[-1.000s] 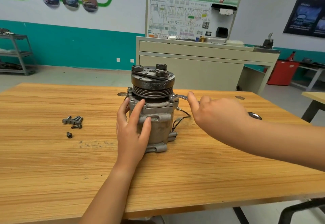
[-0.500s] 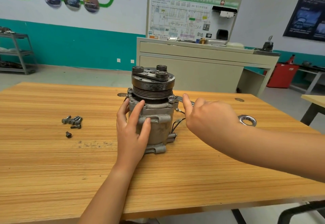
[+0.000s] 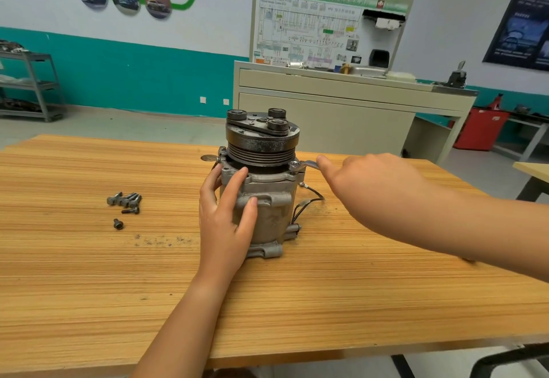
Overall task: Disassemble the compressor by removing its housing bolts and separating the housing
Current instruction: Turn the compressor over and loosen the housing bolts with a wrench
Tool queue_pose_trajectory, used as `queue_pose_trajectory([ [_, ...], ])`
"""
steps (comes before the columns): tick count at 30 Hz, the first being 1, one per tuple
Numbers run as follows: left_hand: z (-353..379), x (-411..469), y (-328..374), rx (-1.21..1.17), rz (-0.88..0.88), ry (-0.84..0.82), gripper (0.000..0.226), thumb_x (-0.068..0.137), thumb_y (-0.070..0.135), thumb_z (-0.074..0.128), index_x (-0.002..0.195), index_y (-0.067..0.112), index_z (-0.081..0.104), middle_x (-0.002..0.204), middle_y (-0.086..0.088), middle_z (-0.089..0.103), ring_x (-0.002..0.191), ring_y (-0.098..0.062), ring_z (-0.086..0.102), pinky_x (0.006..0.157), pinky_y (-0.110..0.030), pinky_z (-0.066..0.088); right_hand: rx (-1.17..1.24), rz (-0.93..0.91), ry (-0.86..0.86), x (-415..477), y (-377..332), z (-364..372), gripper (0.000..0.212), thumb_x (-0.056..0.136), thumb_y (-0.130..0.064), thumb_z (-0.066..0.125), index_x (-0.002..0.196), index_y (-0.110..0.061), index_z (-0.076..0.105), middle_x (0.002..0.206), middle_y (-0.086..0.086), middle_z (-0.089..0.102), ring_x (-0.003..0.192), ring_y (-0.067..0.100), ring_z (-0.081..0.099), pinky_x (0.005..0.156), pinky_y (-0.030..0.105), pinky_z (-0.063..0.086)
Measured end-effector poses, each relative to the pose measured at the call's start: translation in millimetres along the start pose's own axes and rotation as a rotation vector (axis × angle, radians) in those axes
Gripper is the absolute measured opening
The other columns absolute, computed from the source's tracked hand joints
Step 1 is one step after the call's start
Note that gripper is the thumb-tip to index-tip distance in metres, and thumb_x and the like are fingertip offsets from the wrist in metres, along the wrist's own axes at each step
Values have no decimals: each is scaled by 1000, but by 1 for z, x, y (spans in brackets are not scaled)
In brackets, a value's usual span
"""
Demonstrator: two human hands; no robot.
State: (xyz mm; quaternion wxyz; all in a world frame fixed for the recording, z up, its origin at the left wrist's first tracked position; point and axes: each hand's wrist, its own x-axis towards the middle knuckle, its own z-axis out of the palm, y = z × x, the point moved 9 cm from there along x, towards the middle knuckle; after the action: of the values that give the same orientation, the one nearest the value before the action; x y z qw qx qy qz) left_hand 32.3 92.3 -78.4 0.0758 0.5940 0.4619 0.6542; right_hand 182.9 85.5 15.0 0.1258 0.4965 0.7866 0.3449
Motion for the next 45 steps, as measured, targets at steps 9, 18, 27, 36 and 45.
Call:
queue_pose_trajectory([
  [9, 0, 0, -1, 2, -8, -3, 44, 86, 30, 50, 119, 55, 37, 141, 14, 20, 136, -7, 21, 109, -31, 25, -8, -69, 70, 15, 24, 12, 74, 89, -1, 40, 145, -31, 2, 66, -1, 40, 49, 15, 38, 38, 25, 31],
  [18, 0, 0, 0, 3, 9, 3, 44, 86, 30, 51, 119, 55, 38, 139, 20, 20, 136, -7, 21, 109, -30, 24, -38, -125, 215, 12, 9, 6, 47, 97, -27, 27, 141, -18, 17, 63, -1, 27, 45, 14, 28, 38, 26, 18],
  [27, -1, 0, -2, 52, 28, -3, 44, 86, 32, 51, 122, 54, 37, 142, 14, 21, 136, -9, 23, 108, -33, 26, 203, -189, 554, 64, 21, 28, 40, 74, 15, 62, 111, 0, 57, 80, 15, 67, 59, 27, 62, 56, 36, 54],
  [36, -1, 1, -3, 62, 23, -4, 40, 83, 48, 43, 122, 54, 37, 143, 10, 22, 137, -15, 25, 108, -35, 27, 704, 34, 832, 38, 28, 34, 18, 85, 0, 54, 101, 5, 64, 65, 13, 62, 50, 28, 57, 43, 33, 45],
  [45, -1, 1, -3, 51, 14, 10, 43, 86, 31, 52, 122, 51, 38, 142, 10, 22, 137, -16, 26, 109, -34, 27, 451, 159, 261, 1, 15, 34, 39, 97, -21, 32, 134, -26, 19, 65, -4, 46, 54, 19, 42, 45, 28, 25],
])
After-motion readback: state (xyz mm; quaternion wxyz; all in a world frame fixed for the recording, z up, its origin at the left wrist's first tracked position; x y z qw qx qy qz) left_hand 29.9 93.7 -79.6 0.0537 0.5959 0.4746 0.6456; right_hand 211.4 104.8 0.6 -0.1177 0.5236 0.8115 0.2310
